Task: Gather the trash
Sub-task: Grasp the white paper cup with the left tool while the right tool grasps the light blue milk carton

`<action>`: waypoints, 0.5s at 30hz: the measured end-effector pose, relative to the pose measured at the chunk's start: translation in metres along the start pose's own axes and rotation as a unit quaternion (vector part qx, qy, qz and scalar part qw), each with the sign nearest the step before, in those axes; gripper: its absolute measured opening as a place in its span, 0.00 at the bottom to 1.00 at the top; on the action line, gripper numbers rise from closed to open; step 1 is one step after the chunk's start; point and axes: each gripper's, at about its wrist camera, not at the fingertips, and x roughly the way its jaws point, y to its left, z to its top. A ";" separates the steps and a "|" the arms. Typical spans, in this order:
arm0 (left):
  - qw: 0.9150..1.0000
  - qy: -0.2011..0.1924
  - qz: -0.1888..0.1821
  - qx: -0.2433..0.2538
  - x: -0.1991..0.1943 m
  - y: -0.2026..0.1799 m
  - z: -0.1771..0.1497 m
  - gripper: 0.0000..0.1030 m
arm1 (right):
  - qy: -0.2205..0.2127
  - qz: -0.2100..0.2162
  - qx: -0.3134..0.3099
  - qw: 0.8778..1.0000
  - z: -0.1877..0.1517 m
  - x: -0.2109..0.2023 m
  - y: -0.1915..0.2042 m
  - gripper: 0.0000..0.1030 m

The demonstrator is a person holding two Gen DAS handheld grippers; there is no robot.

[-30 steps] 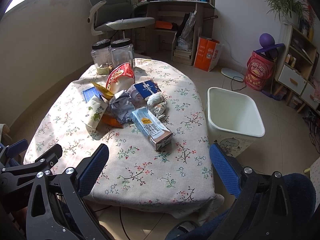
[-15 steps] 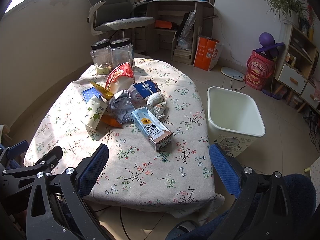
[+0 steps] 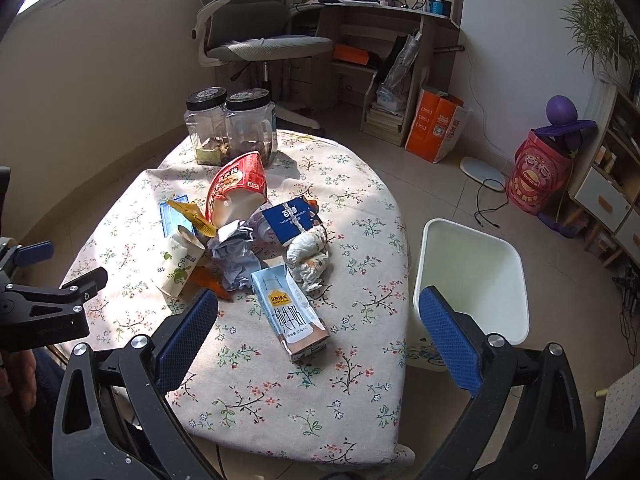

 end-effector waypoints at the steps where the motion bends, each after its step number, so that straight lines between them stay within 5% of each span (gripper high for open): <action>1: 1.000 0.005 0.000 0.014 0.007 -0.003 0.007 0.94 | 0.015 0.008 -0.005 1.000 0.010 0.007 -0.001 0.93; 7: 0.998 0.018 -0.024 0.048 0.057 -0.017 0.035 0.94 | 0.085 0.031 -0.046 0.995 0.052 0.066 0.003 0.93; 11: 0.997 0.041 -0.033 0.061 0.086 -0.027 0.028 0.94 | 0.148 0.043 -0.060 0.986 0.029 0.108 0.008 0.93; 15: 0.994 0.056 -0.034 0.083 0.110 -0.035 0.023 0.94 | 0.165 0.027 -0.073 0.983 0.016 0.124 0.017 0.93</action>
